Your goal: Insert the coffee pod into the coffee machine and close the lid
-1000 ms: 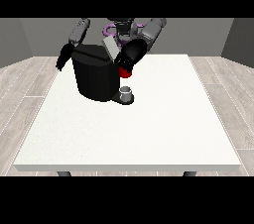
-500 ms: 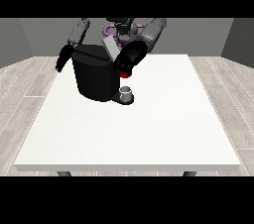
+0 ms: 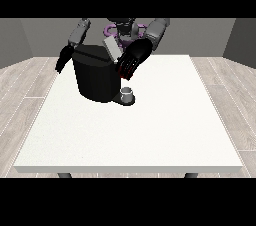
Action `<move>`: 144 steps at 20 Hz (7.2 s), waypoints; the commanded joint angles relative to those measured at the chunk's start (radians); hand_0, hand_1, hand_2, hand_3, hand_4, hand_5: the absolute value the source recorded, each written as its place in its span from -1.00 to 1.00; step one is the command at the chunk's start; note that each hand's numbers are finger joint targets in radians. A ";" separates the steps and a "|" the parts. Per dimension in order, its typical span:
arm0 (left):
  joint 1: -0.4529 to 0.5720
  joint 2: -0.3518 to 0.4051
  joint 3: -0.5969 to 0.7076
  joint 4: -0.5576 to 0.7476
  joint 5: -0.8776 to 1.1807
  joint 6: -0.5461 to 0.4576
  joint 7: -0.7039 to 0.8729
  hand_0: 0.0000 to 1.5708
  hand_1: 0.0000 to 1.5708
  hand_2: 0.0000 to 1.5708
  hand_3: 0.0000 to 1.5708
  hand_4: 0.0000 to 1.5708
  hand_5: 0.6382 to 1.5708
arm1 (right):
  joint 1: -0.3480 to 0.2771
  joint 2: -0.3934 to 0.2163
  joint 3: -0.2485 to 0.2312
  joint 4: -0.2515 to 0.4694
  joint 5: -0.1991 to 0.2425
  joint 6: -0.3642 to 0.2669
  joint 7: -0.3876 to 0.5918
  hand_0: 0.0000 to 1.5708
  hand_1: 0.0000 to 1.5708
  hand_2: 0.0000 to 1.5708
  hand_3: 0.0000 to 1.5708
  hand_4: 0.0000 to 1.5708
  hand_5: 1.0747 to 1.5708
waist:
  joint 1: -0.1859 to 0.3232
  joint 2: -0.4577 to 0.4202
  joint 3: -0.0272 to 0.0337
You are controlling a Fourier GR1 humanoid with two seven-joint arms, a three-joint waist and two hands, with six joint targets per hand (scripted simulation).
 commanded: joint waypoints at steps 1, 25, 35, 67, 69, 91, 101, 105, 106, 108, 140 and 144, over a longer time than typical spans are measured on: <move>0.003 -0.029 -0.003 0.015 -0.014 0.001 0.051 -1.00 -1.00 -0.45 -0.58 -1.00 1.00 | 0.047 0.049 0.020 0.018 0.008 -0.031 -0.025 -1.00 -1.00 -1.00 -1.00 -0.89 1.00 | -0.002 -0.042 -0.0030; 0.629 -0.522 0.312 0.008 0.496 -0.061 -0.057 -1.00 -1.00 -1.00 -1.00 -0.50 1.00 | 0.363 0.001 -0.089 0.109 -0.092 0.031 -0.068 -1.00 -1.00 -1.00 -1.00 -1.00 1.00 | 0.385 -0.619 -0.0045; 0.774 -0.524 0.294 -0.063 0.539 -0.107 0.019 -1.00 -1.00 -1.00 -1.00 -0.47 1.00 | 0.311 -0.041 -0.020 -0.030 -0.146 0.208 -0.010 -1.00 -1.00 -1.00 -1.00 -0.75 1.00 | 0.431 -0.712 -0.0035; 1.021 -0.531 0.058 -0.740 0.792 -0.073 0.202 -1.00 -1.00 -1.00 -1.00 -0.52 1.00 | -0.147 -0.111 -0.131 0.262 -0.256 0.230 0.076 -1.00 -1.00 -1.00 -1.00 -1.00 1.00 | 0.512 -0.385 -0.0035; 1.075 -0.501 0.076 -0.788 0.826 -0.106 0.283 -1.00 -1.00 -1.00 -1.00 -0.54 1.00 | -0.051 -0.079 -0.093 0.249 -0.241 0.248 0.040 -1.00 -1.00 -1.00 -1.00 -1.00 1.00 | 0.501 -0.453 -0.0033; 1.058 -0.491 0.046 -0.745 0.773 -0.016 0.176 -1.00 -1.00 -1.00 -1.00 -0.51 1.00 | -0.345 -0.029 0.027 0.246 -0.136 0.207 0.108 -1.00 -1.00 -1.00 -1.00 -1.00 1.00 | 0.501 -0.328 -0.0042; 0.983 -0.498 0.023 -0.756 0.774 -0.025 0.196 -1.00 -1.00 -1.00 -1.00 -0.54 1.00 | -0.428 -0.074 0.051 0.199 -0.075 0.200 0.140 -1.00 -1.00 -1.00 -1.00 -0.74 1.00 | 0.593 -0.259 -0.0038; 0.976 -0.469 0.005 -0.774 0.790 -0.088 0.164 -1.00 -1.00 -1.00 -1.00 -0.48 1.00 | -0.508 -0.152 0.003 0.206 -0.049 0.168 0.196 -1.00 -1.00 -1.00 -1.00 -0.65 1.00 | 0.704 -0.207 -0.0042; 0.958 -0.489 -0.004 -0.779 0.780 -0.065 0.183 -1.00 -1.00 -1.00 -1.00 -0.44 1.00 | -0.487 -0.127 0.019 0.181 -0.038 0.151 0.194 -1.00 -1.00 -1.00 -1.00 -0.69 1.00 | 0.695 -0.221 -0.0035; 0.956 -0.493 -0.020 -0.804 0.789 -0.084 0.207 -1.00 -1.00 -1.00 -1.00 -0.49 1.00 | -0.469 -0.147 -0.006 0.179 -0.051 0.161 0.220 -1.00 -1.00 -1.00 -1.00 -0.88 1.00 | 0.730 -0.225 -0.0021; 0.770 -0.482 -0.025 -0.785 0.840 -0.143 0.209 -1.00 -1.00 -1.00 -1.00 -0.58 1.00 | -0.723 -0.110 -0.030 0.270 0.008 0.119 0.139 -1.00 -1.00 -1.00 -1.00 -1.00 1.00 | 0.836 -0.030 -0.0042; 0.909 -0.501 -0.029 -0.807 0.831 -0.117 0.218 -1.00 -1.00 -1.00 -1.00 -0.66 1.00 | -0.580 -0.032 0.007 0.232 -0.031 0.164 0.013 -1.00 -1.00 -1.00 -1.00 -0.78 1.00 | 0.758 -0.155 -0.0036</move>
